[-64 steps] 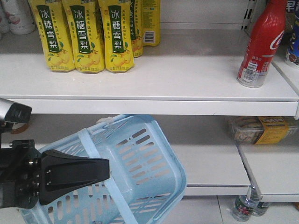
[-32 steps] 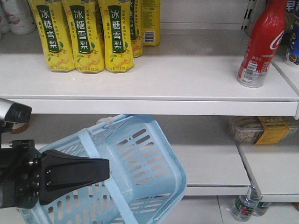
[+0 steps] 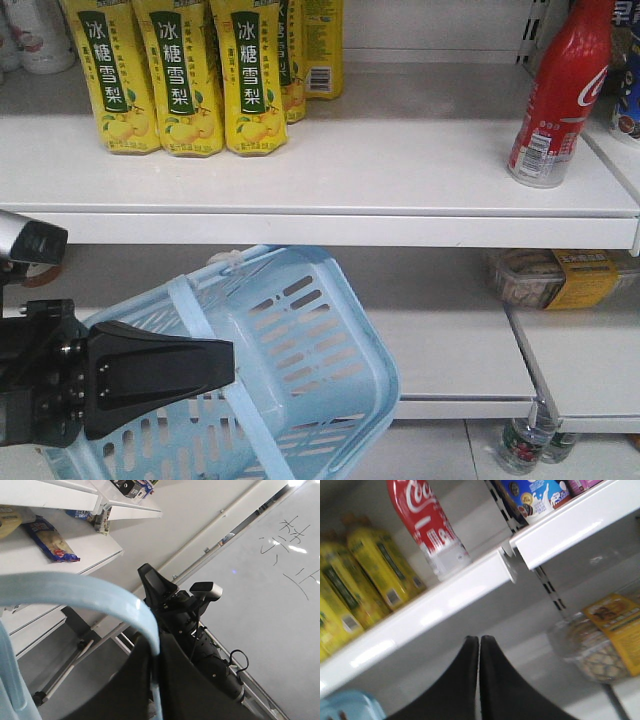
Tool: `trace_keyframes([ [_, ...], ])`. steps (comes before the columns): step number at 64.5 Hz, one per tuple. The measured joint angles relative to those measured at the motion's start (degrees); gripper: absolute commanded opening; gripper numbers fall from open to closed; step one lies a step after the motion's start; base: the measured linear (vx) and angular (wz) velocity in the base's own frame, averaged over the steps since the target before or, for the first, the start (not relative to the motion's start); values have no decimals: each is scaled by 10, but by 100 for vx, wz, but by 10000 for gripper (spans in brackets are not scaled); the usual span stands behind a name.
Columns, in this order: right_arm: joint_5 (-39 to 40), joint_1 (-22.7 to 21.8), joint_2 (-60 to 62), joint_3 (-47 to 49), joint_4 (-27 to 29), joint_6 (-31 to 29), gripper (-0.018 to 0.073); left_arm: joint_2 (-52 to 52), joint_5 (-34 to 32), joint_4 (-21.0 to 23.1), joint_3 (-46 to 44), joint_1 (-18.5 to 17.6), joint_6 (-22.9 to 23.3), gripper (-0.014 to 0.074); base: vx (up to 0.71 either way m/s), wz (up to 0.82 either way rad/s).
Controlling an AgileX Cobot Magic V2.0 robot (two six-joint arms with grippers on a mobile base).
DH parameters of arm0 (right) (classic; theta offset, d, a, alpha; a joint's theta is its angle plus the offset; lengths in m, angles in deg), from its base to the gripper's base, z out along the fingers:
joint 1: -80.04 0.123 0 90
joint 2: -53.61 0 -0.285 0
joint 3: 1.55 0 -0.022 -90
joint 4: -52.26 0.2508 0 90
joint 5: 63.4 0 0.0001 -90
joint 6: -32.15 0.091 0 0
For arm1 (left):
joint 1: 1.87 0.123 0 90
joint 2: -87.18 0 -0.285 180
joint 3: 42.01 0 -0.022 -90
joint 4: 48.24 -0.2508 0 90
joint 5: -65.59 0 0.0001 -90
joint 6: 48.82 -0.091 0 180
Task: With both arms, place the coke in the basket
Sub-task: 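Hold the basket with the left gripper while positioning the right arm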
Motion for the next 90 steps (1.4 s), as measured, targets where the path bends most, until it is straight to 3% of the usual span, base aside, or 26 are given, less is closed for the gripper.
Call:
trace_keyframes([
  [11, 77, 0, 0, 0, 108, 41, -5, 0, 0, 0, 0, 0, 0, -6, 0, 0],
  [19, 114, 0, 0, 6, 100, 79, -5, 0, 0, 0, 0, 0, 0, -6, 0, 0],
  [24, 101, 0, 0, 37, 27, 107, -5, 0, 0, 0, 0, 0, 0, -6, 0, 0],
  [33, 52, 0, -11, 156, -178, 157, 5, 0, 0, 0, 0, 0, 0, -6, 0, 0],
  [42, 17, 0, -73, 265, -392, 227, 73, 0, 0, 0, 0, 0, 0, -6, 0, 0],
  [46, 25, 0, -109, 303, -492, 267, 131, 0, 0, 0, 0, 0, 0, -6, 0, 0],
  [62, 93, 0, -267, 393, -791, 443, 474, 0, 0, 0, 0, 0, 0, -6, 0, 0],
  [73, 55, 0, -365, 445, -891, 494, 638, 0, 0, 0, 0, 0, 0, -6, 0, 0],
  [90, 15, 0, -493, 535, -911, 504, 632, 0, 0, 0, 0, 0, 0, -6, 0, 0],
])
